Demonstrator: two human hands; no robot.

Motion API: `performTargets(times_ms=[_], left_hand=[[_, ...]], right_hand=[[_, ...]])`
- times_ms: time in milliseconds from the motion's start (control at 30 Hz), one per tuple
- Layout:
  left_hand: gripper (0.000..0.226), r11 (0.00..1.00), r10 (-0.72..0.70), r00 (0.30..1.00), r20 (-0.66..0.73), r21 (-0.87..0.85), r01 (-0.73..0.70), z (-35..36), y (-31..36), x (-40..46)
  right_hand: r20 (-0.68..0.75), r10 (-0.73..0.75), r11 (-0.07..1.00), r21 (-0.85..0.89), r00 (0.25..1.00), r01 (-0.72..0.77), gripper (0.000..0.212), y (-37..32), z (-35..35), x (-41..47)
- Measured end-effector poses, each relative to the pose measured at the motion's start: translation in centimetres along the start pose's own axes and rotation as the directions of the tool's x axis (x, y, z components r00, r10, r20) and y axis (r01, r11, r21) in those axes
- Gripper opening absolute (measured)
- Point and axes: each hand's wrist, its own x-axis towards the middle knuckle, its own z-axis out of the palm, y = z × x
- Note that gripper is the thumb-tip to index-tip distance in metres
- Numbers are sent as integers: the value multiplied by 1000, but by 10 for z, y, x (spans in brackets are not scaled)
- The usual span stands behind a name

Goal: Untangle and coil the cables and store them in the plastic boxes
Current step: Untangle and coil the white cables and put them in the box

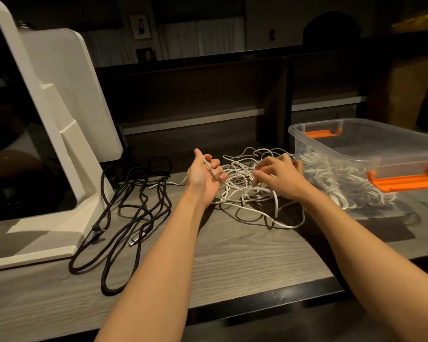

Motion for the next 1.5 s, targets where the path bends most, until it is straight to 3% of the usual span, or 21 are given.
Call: performTargets(times_ms=[100, 167, 233, 300, 400, 600, 733, 800, 900, 1033, 1133, 1233, 1400, 1500], left_hand=[[43, 999, -24, 995, 95, -26, 27, 4, -1, -4], [41, 998, -29, 990, 140, -43, 35, 7, -2, -7], [40, 999, -22, 986, 168, -38, 29, 7, -2, -8], [39, 1000, -22, 985, 168, -5, 23, 5, 0, -7], [40, 999, -32, 989, 141, 21, 29, 2, 2, -7], [43, 991, -3, 999, 45, -136, 9, 1, 5, -5], [44, 984, 69, 997, -38, -160, -74, -2, 13, -1], [45, 997, 39, 997, -73, -66, -44, -7, 14, 1], [49, 942, -6, 996, -84, 335, 34, -7, 8, -1], [56, 641, -20, 999, 31, 768, -11, 4, -4, -5], [61, 439, -52, 989, 141, 892, -104, 8, -10, -8], [57, 459, -168, 969, 180, 884, -85, 7, -12, -8], [47, 588, -311, 909, 278, 807, -46, 11, -13, -12], [44, 586, -292, 912, 288, 808, -68, 9, -12, -12]], right_hand=[[-54, -169, 984, 49, 984, 171, 20, -1, 1, 1], [66, -203, 950, 255, 977, 180, 24, -7, 1, -1], [262, -176, 927, 368, 949, 70, 23, -16, 2, -3], [339, -125, 943, 332, 933, 6, 18, -18, 5, -2], [328, -58, 972, 232, 943, -21, 16, -15, 5, 3], [289, 78, 997, -5, 954, -80, 39, -10, 4, 4], [260, -21, 992, 128, 965, -13, 18, -3, 1, 2], [197, -69, 991, 129, 978, 44, 12, -2, 0, 0], [104, -131, 976, 188, 986, 110, 11, -4, 1, -2], [78, -229, 853, 496, 970, 162, 9, -11, -4, -5], [47, -256, 787, 590, 966, 180, 8, -15, -7, -8], [-51, -215, 773, 602, 975, 202, 5, -12, -4, -4], [-94, -107, 724, 675, 990, 143, 6, -8, -1, 0], [-94, -94, 741, 658, 991, 133, 29, -9, -5, -2]])
